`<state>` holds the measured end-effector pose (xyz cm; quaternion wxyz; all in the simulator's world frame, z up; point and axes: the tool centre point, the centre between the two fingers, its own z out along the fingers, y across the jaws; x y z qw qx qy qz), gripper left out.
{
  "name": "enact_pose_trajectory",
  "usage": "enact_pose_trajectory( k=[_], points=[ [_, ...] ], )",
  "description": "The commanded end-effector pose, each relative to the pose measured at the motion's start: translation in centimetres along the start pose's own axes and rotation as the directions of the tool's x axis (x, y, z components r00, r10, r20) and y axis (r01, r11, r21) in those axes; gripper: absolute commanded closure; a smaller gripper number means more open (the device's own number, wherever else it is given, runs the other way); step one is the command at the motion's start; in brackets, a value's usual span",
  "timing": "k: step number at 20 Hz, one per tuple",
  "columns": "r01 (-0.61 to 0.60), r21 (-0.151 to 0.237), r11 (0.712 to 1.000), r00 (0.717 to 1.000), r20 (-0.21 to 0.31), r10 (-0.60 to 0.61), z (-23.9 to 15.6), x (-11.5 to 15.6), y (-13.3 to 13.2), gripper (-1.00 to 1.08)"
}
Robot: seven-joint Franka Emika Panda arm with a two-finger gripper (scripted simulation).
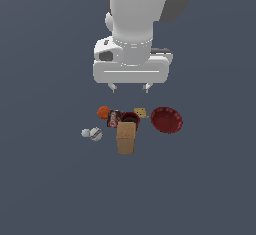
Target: Pick up a designated object from a clutter of objects.
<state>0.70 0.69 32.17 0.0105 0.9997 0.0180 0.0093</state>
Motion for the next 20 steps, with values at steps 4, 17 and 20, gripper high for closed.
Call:
enact_pose_trajectory(
  k=[4,17,20],
  points=[
    [0.009,0.002,1.0,1.0,0.005,-0.009,0.2,-0.1,-0.3,-0.92],
    [0.064,0.012,0.998,0.997,0.033,-0.065,1.1,-0.5,-1.8,-0.92],
    [0.079,0.014,0.997,0.996,0.033,-0.079,1.4,-0.6,-1.7,-0.92]
  ],
)
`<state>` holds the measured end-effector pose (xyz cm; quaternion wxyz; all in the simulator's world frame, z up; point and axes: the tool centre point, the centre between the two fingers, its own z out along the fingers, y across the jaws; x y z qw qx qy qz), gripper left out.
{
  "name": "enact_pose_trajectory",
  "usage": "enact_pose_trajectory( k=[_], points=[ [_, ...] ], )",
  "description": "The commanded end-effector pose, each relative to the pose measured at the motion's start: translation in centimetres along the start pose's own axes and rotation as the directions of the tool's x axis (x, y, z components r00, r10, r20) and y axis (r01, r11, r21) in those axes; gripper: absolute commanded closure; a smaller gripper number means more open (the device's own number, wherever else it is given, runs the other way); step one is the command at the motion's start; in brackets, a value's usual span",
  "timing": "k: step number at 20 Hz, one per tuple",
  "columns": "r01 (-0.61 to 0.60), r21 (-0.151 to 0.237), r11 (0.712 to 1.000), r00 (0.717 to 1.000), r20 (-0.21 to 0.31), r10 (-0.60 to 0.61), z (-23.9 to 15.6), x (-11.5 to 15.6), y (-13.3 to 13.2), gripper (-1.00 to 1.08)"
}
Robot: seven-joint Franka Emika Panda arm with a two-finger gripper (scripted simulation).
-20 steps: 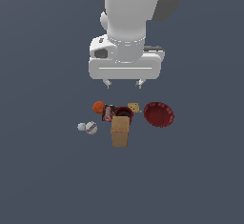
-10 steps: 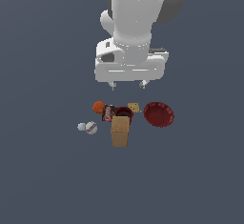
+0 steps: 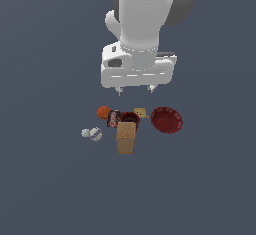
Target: Pick up a designated object from a clutter of objects.
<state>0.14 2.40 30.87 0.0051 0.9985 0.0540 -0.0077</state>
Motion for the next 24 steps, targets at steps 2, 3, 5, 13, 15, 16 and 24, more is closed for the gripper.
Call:
enact_pose_trajectory(
  k=[2,3,5,13,15,16,24],
  points=[
    [0.021,0.001,1.0,1.0,0.0,-0.021,0.5,-0.1,0.3,-0.92],
    [0.03,0.002,1.0,1.0,0.0,-0.03,0.7,-0.1,0.4,-0.92],
    [0.05,0.003,0.999,0.999,0.0,-0.05,1.1,-0.2,0.7,-0.92],
    [0.165,0.009,0.986,0.986,-0.003,-0.165,3.5,-0.7,2.3,-0.92],
    [0.202,0.011,0.979,0.979,-0.005,-0.202,4.3,-0.9,2.8,-0.92],
    [0.221,0.011,0.975,0.975,-0.006,-0.221,4.7,-1.0,3.1,-0.92],
    [0.366,0.015,0.93,0.93,-0.012,-0.366,7.8,-2.1,5.1,-0.92]
  ],
)
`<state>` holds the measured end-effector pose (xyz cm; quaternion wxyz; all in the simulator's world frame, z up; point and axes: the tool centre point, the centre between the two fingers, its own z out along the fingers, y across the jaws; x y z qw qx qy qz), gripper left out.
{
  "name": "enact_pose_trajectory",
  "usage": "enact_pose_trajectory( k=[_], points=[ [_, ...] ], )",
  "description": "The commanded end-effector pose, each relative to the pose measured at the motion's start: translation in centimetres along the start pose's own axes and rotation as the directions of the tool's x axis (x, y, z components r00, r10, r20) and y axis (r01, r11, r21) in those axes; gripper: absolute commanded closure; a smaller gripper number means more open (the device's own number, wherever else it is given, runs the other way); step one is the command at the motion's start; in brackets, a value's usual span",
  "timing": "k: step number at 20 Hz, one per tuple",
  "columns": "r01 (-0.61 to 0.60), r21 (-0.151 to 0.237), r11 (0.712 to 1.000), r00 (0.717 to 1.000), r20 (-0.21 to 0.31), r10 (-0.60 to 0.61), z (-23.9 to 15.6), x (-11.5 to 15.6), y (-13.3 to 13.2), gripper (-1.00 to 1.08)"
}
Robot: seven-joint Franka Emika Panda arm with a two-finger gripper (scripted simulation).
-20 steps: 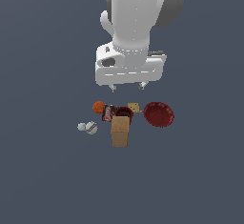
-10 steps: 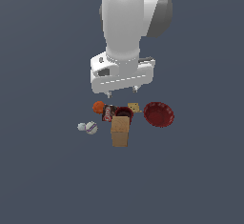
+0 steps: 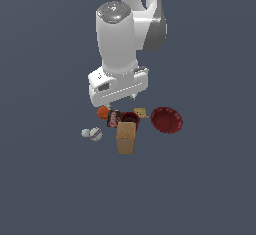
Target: Pick up a designated object from a clutter of objects.
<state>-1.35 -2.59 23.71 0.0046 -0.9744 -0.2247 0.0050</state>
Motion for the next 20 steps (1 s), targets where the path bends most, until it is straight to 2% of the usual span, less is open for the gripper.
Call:
enact_pose_trajectory(
  k=[1,10,20],
  points=[
    [0.049,0.001,0.999,0.999,-0.002,-0.049,1.0,-0.6,0.5,-0.92],
    [0.217,0.002,0.976,0.976,-0.007,-0.217,4.3,-3.0,2.0,-0.92],
    [0.396,-0.002,0.918,0.918,-0.009,-0.396,7.7,-6.0,3.4,-0.92]
  ],
)
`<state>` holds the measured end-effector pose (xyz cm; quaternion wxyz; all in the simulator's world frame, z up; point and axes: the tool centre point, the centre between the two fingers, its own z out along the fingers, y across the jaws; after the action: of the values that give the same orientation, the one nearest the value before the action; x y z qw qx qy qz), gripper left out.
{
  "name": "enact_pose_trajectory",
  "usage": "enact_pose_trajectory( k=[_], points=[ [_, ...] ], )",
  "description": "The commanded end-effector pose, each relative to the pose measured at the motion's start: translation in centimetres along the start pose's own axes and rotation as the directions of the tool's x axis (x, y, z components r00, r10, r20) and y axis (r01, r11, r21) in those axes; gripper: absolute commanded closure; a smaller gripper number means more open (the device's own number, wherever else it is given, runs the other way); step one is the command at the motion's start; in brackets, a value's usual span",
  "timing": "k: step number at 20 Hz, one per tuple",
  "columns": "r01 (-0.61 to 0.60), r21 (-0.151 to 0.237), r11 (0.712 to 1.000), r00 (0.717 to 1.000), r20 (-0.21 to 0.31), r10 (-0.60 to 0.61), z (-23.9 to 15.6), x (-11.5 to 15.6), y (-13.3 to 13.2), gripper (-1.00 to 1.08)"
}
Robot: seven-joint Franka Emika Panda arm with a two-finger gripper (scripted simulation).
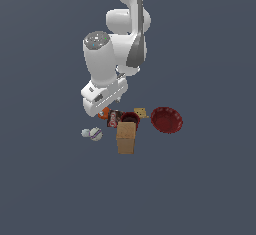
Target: Pick up a designated object from a clutter of objects.
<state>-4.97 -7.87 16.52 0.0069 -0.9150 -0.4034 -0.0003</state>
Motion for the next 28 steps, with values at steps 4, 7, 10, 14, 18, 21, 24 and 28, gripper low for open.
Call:
enact_pose_trajectory(
  k=[4,7,10,14,18,21,24,28],
  points=[
    [0.104,-0.002,0.995,0.995,0.0,-0.104,1.8,-1.9,0.0,-0.92],
    [0.16,-0.004,0.987,0.987,0.0,-0.16,2.7,-3.0,-0.1,-0.92],
    [0.215,-0.005,0.977,0.977,0.002,-0.215,3.6,-4.0,-0.3,-0.92],
    [0.283,-0.007,0.959,0.959,0.004,-0.283,4.8,-5.4,-0.5,-0.92],
    [0.337,-0.008,0.941,0.941,0.006,-0.337,5.6,-6.5,-0.7,-0.92],
    [0.368,-0.008,0.93,0.93,0.008,-0.368,6.1,-7.2,-0.9,-0.92],
    [0.39,-0.009,0.921,0.921,0.009,-0.39,6.5,-7.7,-1.0,-0.92],
    [0.407,-0.009,0.913,0.913,0.01,-0.407,6.7,-8.0,-1.1,-0.92]
  ],
)
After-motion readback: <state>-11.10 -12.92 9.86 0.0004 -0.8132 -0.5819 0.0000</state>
